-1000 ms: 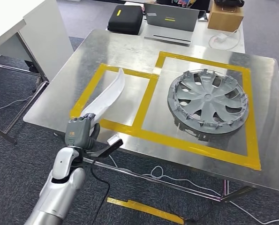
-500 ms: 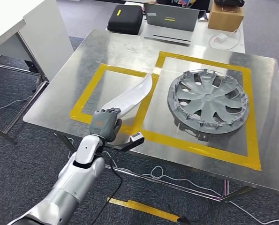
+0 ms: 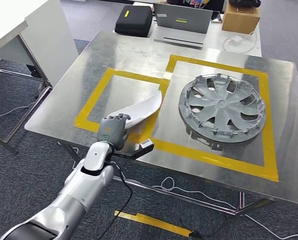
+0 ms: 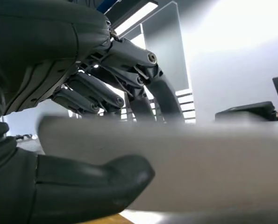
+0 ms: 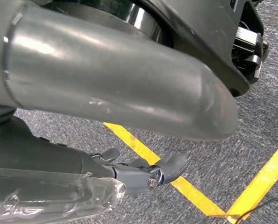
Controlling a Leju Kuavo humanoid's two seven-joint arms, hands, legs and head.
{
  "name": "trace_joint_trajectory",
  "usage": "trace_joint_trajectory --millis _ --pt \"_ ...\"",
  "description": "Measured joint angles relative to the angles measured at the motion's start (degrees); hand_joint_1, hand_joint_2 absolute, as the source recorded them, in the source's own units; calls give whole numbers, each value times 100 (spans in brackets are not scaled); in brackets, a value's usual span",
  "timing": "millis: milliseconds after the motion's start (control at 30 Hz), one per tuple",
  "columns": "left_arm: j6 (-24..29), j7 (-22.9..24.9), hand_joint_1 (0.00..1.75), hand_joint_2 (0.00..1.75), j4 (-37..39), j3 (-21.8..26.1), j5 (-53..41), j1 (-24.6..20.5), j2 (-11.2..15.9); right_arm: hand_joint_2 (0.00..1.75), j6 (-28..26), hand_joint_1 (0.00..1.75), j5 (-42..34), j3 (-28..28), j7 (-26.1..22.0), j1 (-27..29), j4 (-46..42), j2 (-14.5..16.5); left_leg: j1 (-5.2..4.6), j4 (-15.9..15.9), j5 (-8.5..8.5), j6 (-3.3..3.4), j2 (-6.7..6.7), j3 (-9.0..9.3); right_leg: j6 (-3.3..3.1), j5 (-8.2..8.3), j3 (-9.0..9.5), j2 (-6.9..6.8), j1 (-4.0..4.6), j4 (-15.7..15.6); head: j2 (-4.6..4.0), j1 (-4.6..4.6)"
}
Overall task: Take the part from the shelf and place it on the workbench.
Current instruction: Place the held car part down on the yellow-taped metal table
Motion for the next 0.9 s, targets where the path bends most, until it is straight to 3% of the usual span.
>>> trace_joint_trajectory --millis 67,367,500,600,733,800,900 --pt "85 -14 0 0 94 8 33 -35 -8 0 1 0 5 0 0 -1 0 0 0 0 0 0 0 0 0 0 0 0 0 1 0 0" --pt "413 -93 0 0 173 224 302 -57 -8 0 -22 0 7 0 -38 9 0 0 0 0 0 0 0 0 0 0 0 0 0 4 0 1" --pt "528 -391 0 0 3 399 634 71 10 0 -70 0 -51 -9 -150 14 0 1 -3 1 -1 0 0 0 0 0 1 0 -2 4 0 0" --pt "628 -965 0 0 -519 544 1230 506 44 0 -139 0 -155 -57 -282 32 0 10 -18 2 -6 6 -1 2 5 -1 3 1 -15 0 0 0" --pt "649 -1775 0 0 -1889 702 2292 1585 212 0 -255 0 -324 -190 -661 157 4 18 -39 8 -27 34 -1 6 33 -19 5 3 -38 -2 0 -1" --pt "655 -1959 0 0 -2450 782 2572 2025 321 0 -294 0 -365 -252 -713 223 9 21 -54 14 -36 54 -1 6 53 -25 7 2 -54 -9 0 -2" --pt "653 -2035 0 0 -3002 864 2675 2345 414 0 -312 0 -385 -314 -722 256 19 32 -41 -59 1 110 15 41 101 -44 -3 -21 -53 -13 0 -2"
